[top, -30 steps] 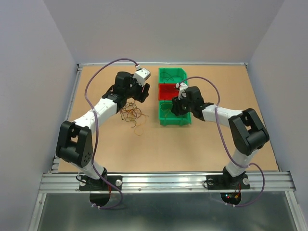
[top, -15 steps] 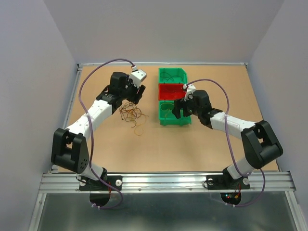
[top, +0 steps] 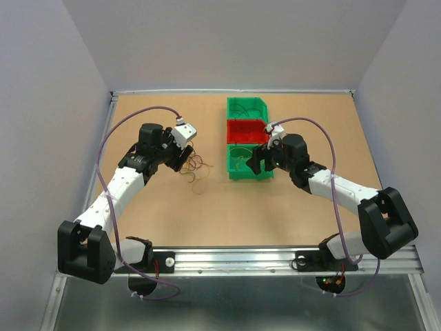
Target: Untangle the cables
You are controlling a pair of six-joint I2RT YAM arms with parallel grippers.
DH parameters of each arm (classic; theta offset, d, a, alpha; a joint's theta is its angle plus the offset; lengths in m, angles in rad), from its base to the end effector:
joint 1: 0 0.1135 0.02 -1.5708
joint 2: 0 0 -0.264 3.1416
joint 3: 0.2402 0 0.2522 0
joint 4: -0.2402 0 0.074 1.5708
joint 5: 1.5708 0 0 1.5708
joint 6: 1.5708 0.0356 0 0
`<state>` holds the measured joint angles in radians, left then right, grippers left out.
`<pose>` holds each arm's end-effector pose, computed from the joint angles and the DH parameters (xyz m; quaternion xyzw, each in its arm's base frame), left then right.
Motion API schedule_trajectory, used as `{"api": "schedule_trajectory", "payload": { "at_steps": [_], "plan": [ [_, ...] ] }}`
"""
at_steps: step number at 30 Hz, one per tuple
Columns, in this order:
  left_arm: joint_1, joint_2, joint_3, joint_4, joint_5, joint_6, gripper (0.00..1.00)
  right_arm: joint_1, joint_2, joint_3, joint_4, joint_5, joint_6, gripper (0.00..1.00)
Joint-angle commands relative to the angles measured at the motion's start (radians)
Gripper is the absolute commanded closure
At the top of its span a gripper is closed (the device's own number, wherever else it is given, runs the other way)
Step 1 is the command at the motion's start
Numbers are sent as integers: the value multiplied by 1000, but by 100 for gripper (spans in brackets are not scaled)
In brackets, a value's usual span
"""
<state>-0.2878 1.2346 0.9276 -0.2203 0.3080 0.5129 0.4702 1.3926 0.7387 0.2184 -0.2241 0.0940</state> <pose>0.2633 -0.0892 0.2916 0.4043 0.7591 -0.0768 0.5043 0.2663 0.1442 0.2261 -0.2157 0.8119 0.2393 0.4869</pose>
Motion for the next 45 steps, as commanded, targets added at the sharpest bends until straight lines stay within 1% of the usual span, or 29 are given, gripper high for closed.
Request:
{"api": "schedule_trajectory", "payload": {
  "at_steps": [1,4,5,9,12,13,14,15,17,18,20,21,23,25,26,27,28,29,30,31,34,38,40,41,44,45],
  "plan": [
    [9,-64,-65,13,54,47,31,53,-20,-1,73,-132,-8,15],
    [21,-90,-95,77,25,12,31,140,11,46,75,-107,-4,15],
    [25,-101,-108,113,25,-3,31,189,26,60,69,-97,-2,15],
    [38,-139,-134,173,14,-36,31,301,126,171,3,6,4,17],
    [42,-146,-157,205,2,-50,31,373,258,292,-89,71,-8,21],
    [44,-146,-164,211,-9,-50,31,399,328,365,-141,100,-11,21],
    [45,-142,-165,214,-17,-51,31,409,329,366,-168,115,-14,22],
    [45,-135,-165,216,-26,-56,31,415,403,430,-188,150,-14,23],
    [53,-126,-167,216,-37,-56,31,421,462,488,-215,178,-10,24],
    [59,-123,-168,240,-38,-57,31,424,500,532,-250,190,-4,26],
    [62,-103,-168,246,-33,-59,31,426,539,571,-264,219,7,27],
    [62,-95,-168,246,-32,-59,31,424,548,580,-270,264,12,27],
    [64,-81,-167,248,-29,-57,31,424,563,597,-281,275,13,27],
    [64,-63,-167,249,-26,-54,31,426,582,616,-283,260,9,34],
    [64,-57,-167,249,-23,-51,31,426,586,622,-286,253,7,46],
    [64,-49,-167,249,-23,-45,31,426,586,625,-284,244,1,56],
    [64,-38,-167,251,-23,-44,31,426,574,622,-286,230,-2,68],
    [64,-32,-164,251,-21,-42,31,426,560,616,-284,230,-10,88],
    [64,-20,-162,251,-17,-40,31,426,543,605,-280,197,-10,96],
    [64,-15,-161,249,-17,-40,31,427,521,588,-266,183,-11,99],
    [64,-4,-154,251,-10,-42,31,432,425,515,-199,140,-19,100],
    [64,-12,-148,254,-9,-51,31,435,294,443,-166,154,-28,99],
    [64,-21,-147,257,-13,-59,30,435,252,435,-163,175,-34,100],
    [64,-29,-148,259,-14,-65,29,433,232,435,-163,177,-37,99],
    [70,-70,-136,260,-11,-83,21,436,152,456,-162,196,-51,99],
    [76,-98,-131,253,-1,-86,20,435,131,464,-160,200,-60,99]
  ]
}}
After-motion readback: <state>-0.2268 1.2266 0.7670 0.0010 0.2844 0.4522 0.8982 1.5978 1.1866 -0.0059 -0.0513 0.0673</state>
